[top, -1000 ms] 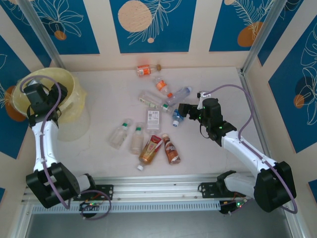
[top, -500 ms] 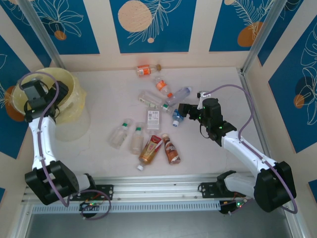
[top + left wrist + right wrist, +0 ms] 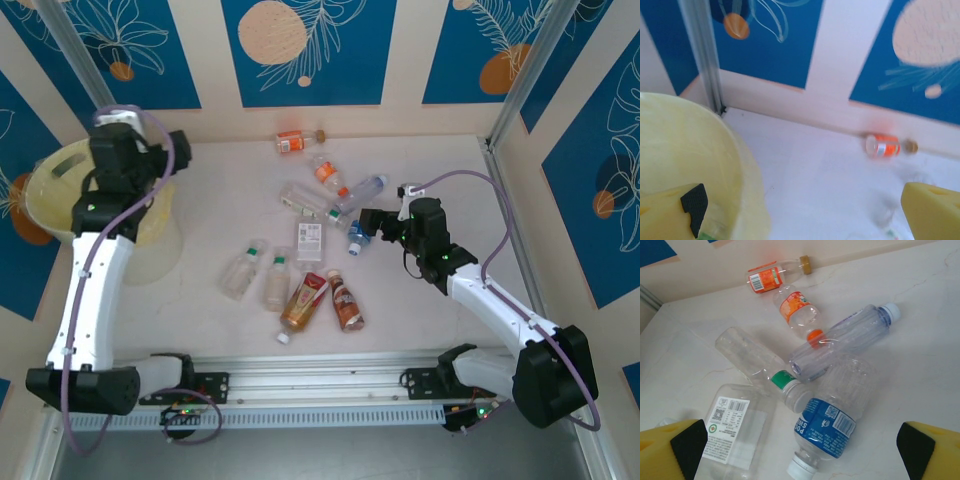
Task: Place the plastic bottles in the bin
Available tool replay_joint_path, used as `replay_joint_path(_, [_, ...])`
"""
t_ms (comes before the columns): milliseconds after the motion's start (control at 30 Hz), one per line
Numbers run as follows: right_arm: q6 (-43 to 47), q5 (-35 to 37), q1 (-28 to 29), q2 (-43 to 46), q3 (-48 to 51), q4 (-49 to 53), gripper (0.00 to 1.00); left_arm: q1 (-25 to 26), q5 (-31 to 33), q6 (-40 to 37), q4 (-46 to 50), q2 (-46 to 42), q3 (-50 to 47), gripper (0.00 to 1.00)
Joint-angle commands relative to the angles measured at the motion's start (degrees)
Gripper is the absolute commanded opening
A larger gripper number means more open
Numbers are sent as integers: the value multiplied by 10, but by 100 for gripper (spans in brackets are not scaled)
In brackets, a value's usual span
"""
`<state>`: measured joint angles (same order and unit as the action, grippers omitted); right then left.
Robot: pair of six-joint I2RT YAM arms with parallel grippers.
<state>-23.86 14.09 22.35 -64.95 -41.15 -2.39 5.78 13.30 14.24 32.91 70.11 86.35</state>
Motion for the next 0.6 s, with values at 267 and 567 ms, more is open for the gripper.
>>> replay_joint_path(267, [20,-74,9,5,22,-64,99,233,158,-90,140,101,22,100])
replay_joint_path(567, [27,-64,12,12,31,-56,99,248,33,-38,226,163,-44,100])
